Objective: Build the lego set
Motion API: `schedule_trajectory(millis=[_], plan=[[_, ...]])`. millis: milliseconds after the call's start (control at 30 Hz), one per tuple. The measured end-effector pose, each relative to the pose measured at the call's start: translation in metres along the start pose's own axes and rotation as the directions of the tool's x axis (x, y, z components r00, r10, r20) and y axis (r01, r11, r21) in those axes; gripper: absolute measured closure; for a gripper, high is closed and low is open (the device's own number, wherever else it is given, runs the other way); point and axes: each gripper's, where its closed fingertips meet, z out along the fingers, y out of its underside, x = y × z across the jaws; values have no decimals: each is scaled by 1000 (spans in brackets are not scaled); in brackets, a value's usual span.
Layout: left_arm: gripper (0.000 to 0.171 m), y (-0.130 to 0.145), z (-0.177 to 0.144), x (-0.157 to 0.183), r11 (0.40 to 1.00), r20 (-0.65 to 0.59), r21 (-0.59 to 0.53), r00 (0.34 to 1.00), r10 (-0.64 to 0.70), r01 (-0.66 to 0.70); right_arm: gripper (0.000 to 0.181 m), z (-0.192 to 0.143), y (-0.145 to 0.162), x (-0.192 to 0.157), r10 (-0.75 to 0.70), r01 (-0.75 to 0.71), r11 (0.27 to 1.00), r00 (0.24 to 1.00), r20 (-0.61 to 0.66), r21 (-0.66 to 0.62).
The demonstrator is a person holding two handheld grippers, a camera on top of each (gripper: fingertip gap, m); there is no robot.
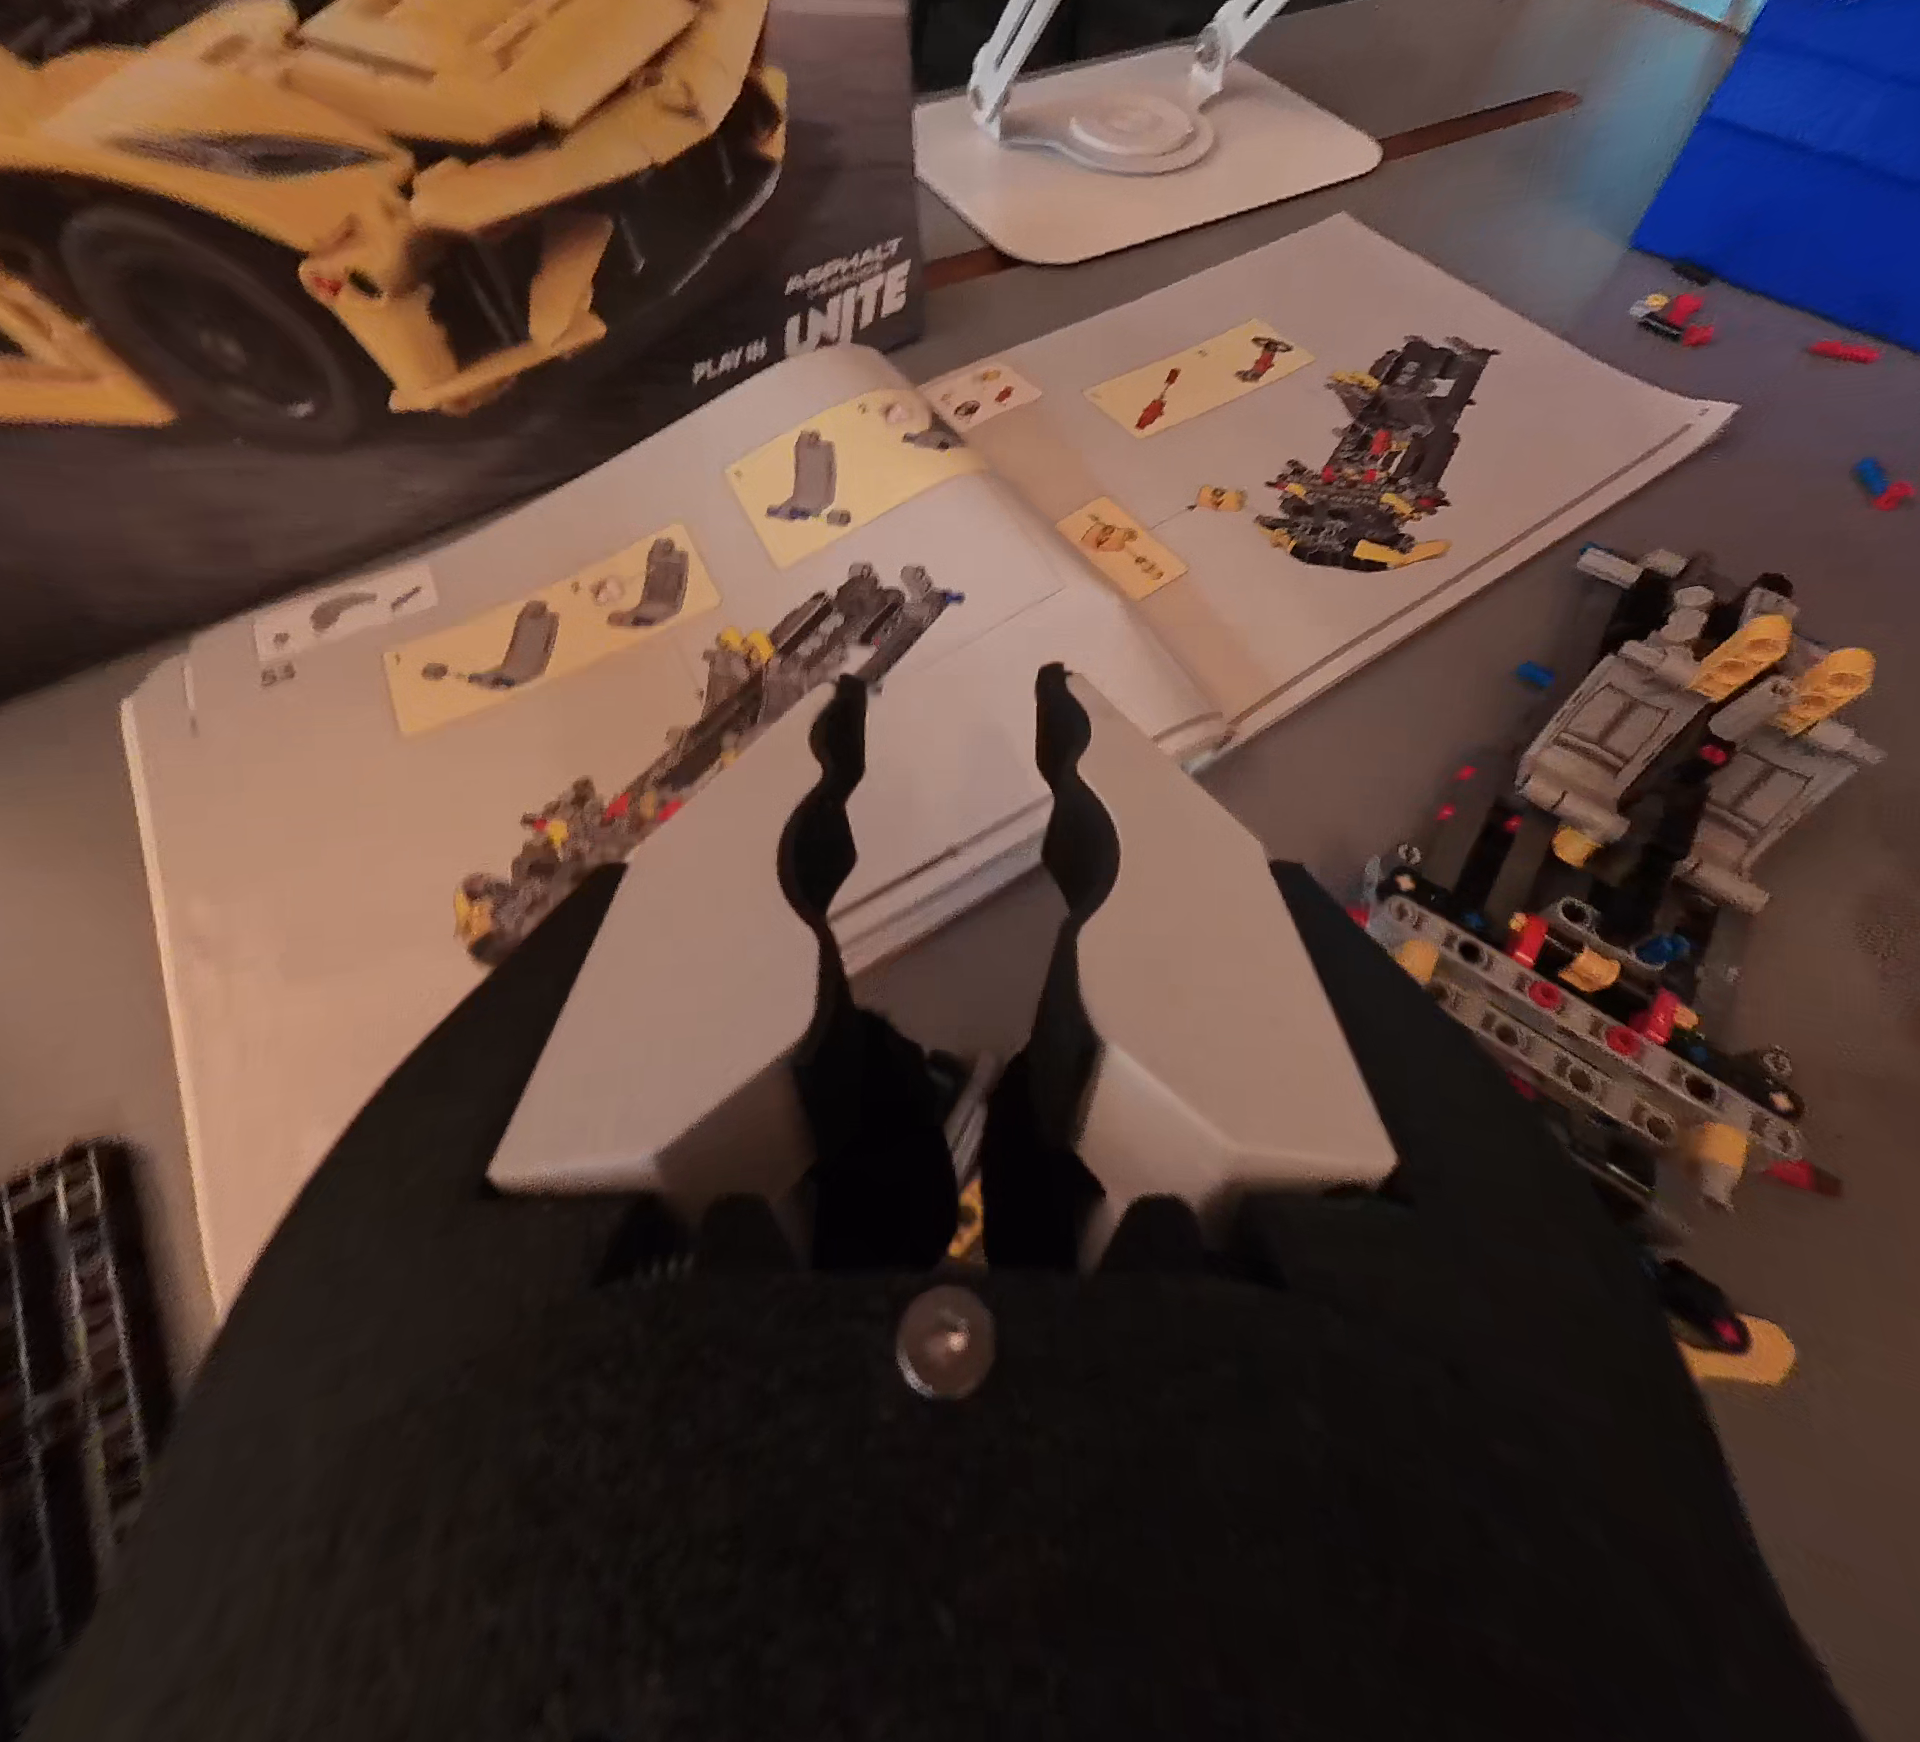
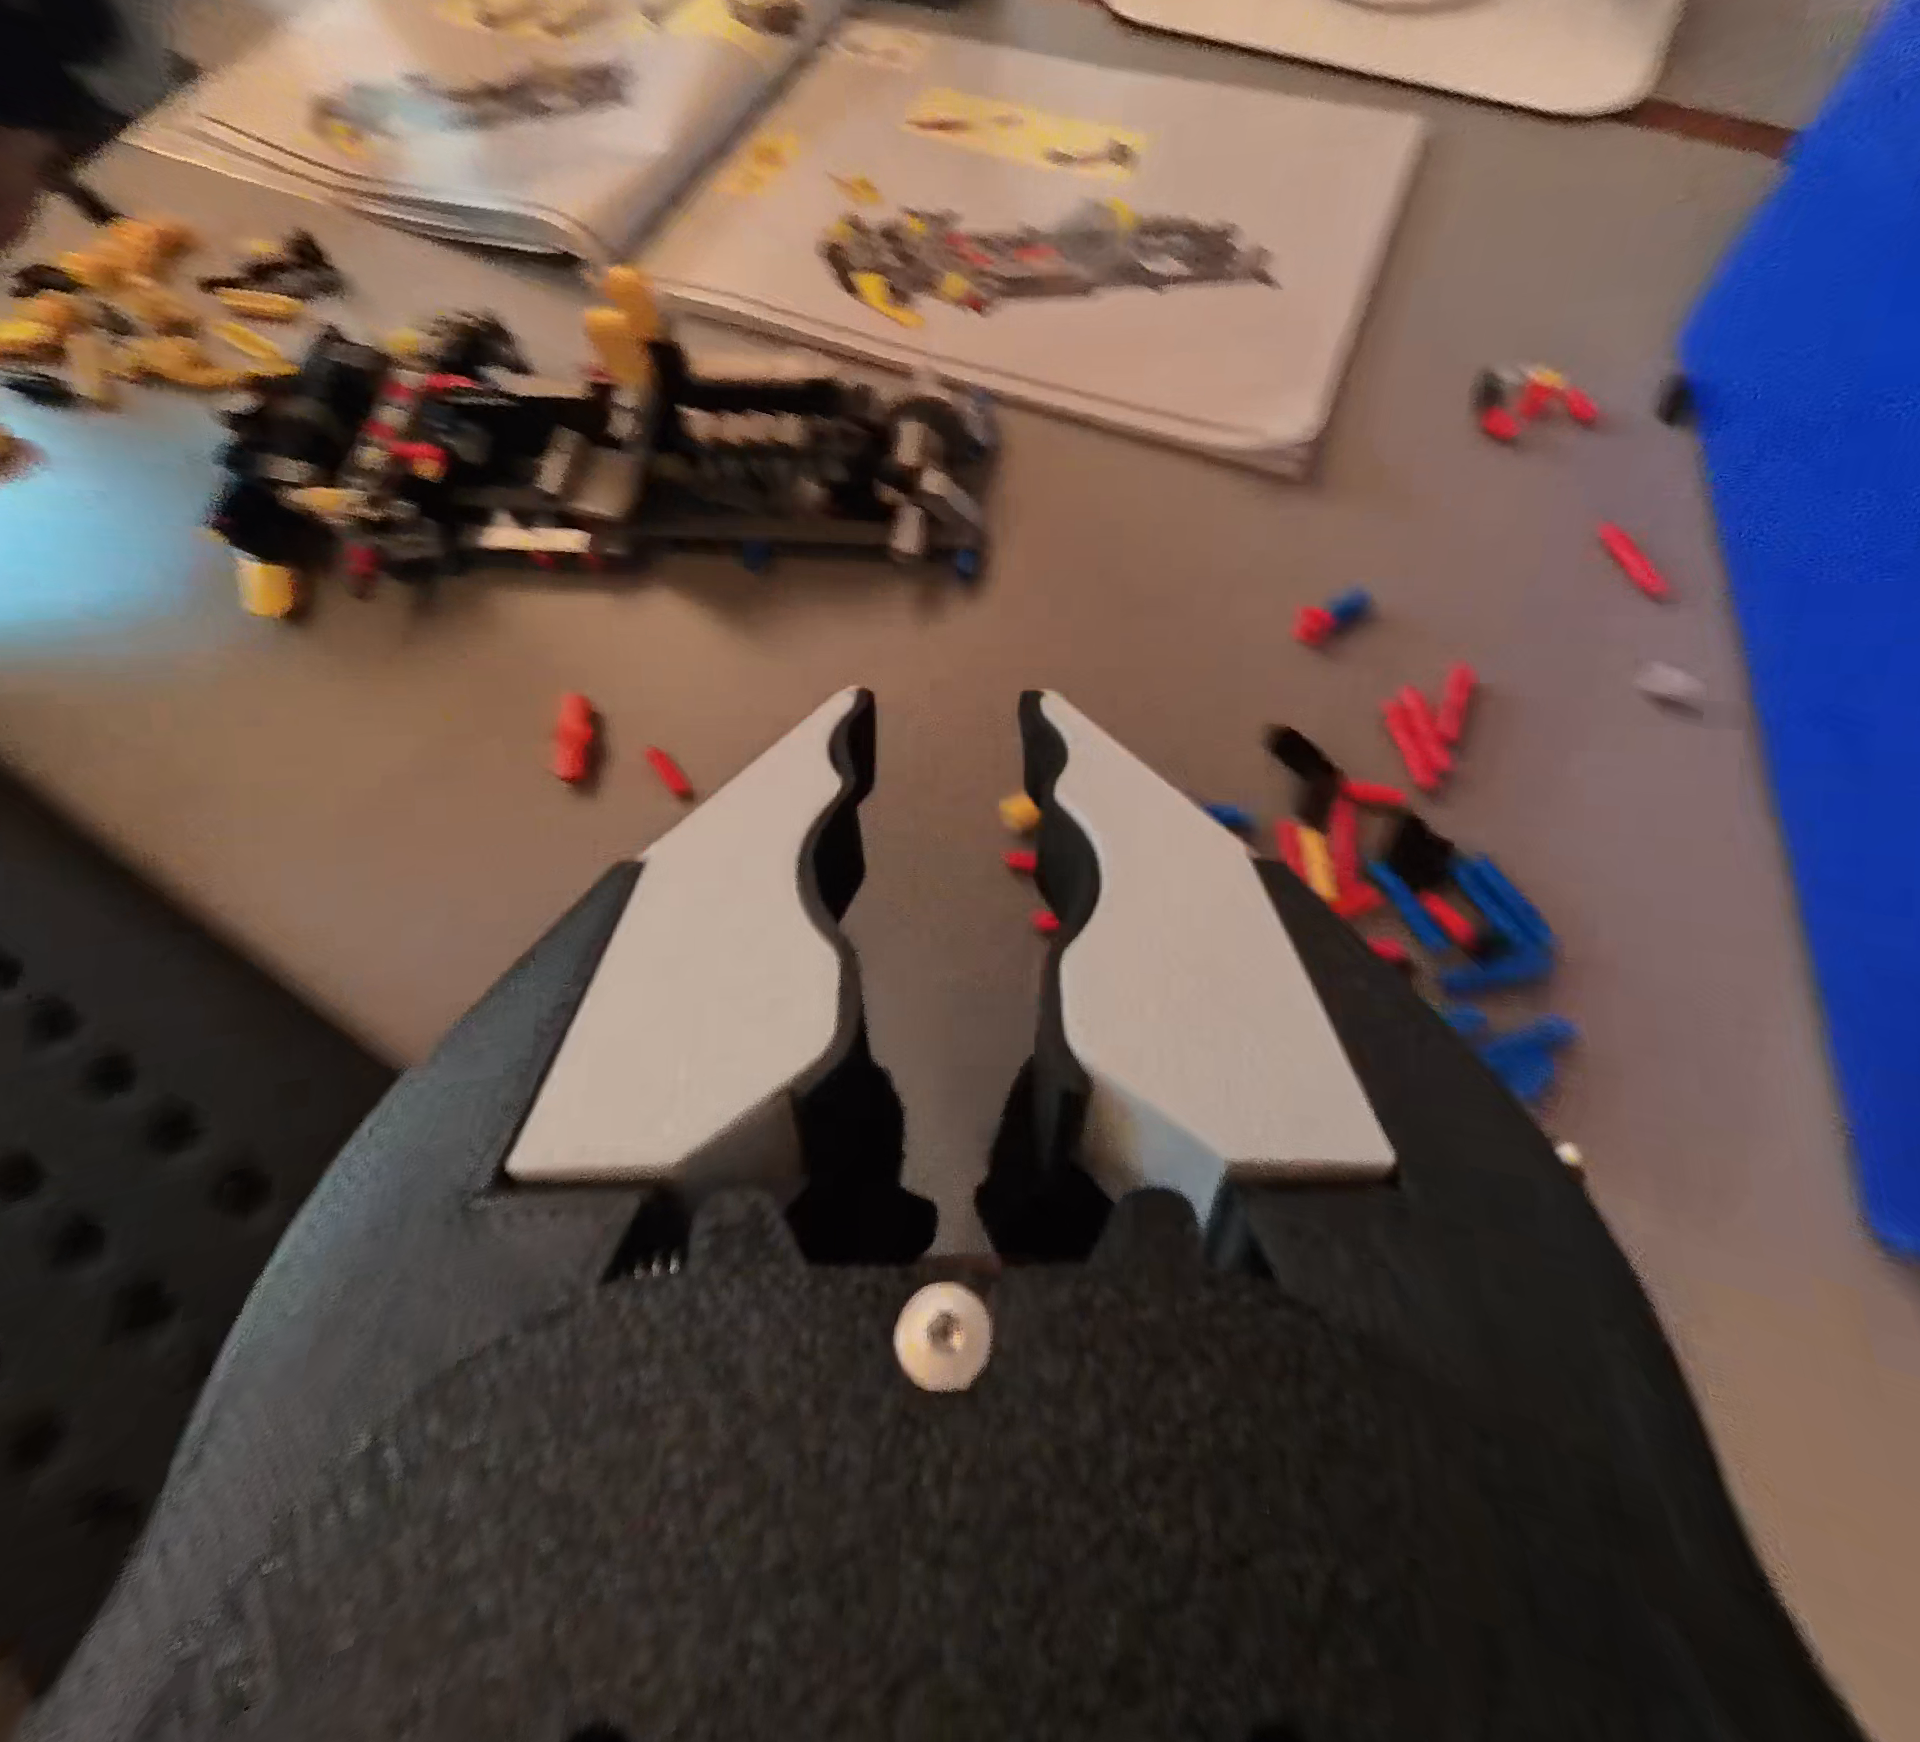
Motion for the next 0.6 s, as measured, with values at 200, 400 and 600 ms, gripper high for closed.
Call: schedule_trajectory(millis=[200, 400, 600], plan=[[141, 31, -53, -7, 997, 45, 10, 996, -76, 76, 154, 27, -15, -49, -48, 34, 993, 990, 132, 110], [142, 65, -97, -37, 998, 182, 35, 981, -63, 57, 156, 31, -23, -53, -61, 36, 981, 990, 129, 190], [147, 44, -109, -31, 976, 190, 214, 982, -6, -35, 157, 30, -26, -47, -24, -8, 978, 988, 150, 210]])
